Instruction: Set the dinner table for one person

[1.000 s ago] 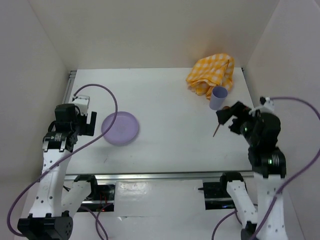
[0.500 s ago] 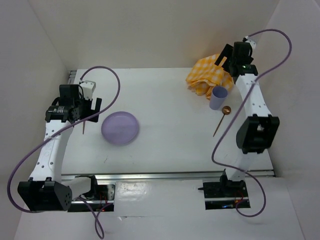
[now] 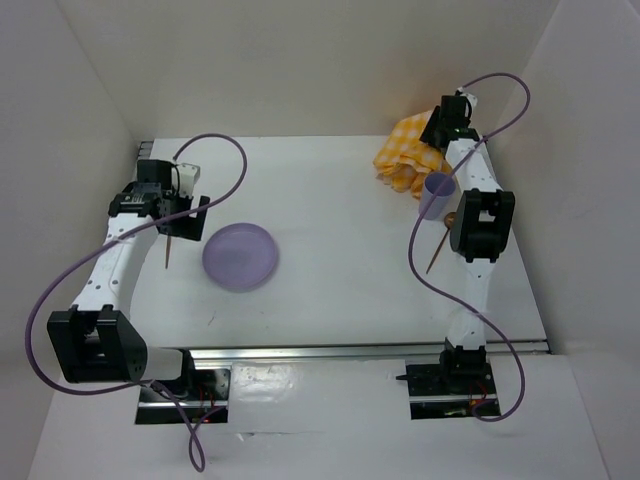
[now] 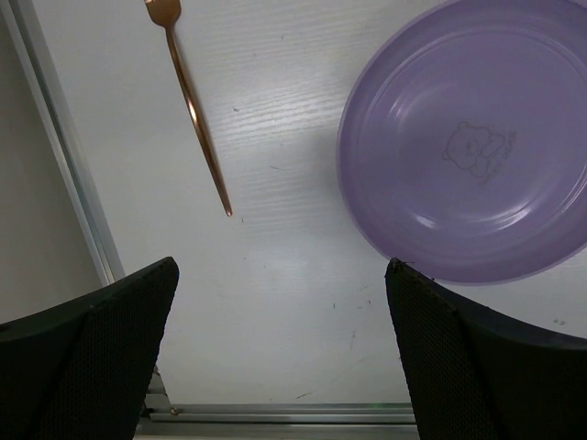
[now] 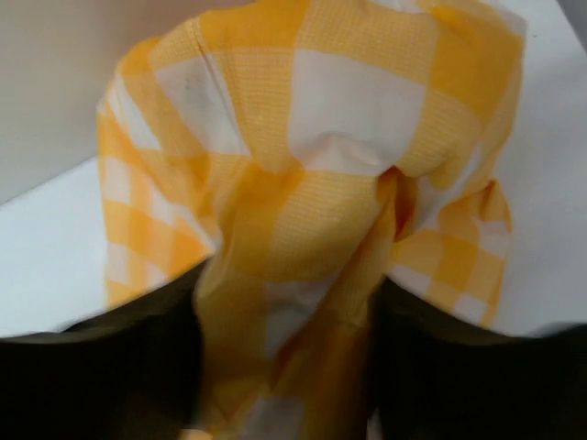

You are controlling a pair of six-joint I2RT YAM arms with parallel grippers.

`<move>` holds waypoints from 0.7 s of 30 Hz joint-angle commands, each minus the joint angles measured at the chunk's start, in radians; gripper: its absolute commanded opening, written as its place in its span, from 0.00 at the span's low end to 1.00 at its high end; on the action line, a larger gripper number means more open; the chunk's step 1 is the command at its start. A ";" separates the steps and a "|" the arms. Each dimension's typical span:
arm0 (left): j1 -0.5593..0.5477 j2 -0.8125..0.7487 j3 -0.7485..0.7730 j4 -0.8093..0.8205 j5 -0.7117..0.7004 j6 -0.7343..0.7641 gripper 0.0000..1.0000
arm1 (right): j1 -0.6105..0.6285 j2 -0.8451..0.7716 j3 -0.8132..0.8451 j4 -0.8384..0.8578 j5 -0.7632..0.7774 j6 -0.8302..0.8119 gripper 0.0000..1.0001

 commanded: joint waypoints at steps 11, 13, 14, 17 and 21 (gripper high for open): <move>-0.004 -0.002 0.067 0.029 0.046 0.005 1.00 | -0.007 -0.336 -0.163 0.383 -0.548 -0.103 0.00; -0.004 -0.013 0.078 0.029 0.086 0.005 1.00 | -0.007 -0.387 -0.210 0.392 -0.726 -0.079 0.00; -0.004 -0.022 0.078 0.029 0.098 0.005 1.00 | -0.007 -0.412 -0.228 0.401 -0.786 -0.066 0.00; -0.004 -0.033 0.087 0.029 0.130 -0.006 1.00 | -0.007 -0.516 -0.389 0.452 -1.030 0.056 0.00; -0.004 -0.042 0.087 0.029 0.155 -0.006 1.00 | -0.007 -0.613 -0.693 0.819 -1.366 0.353 0.00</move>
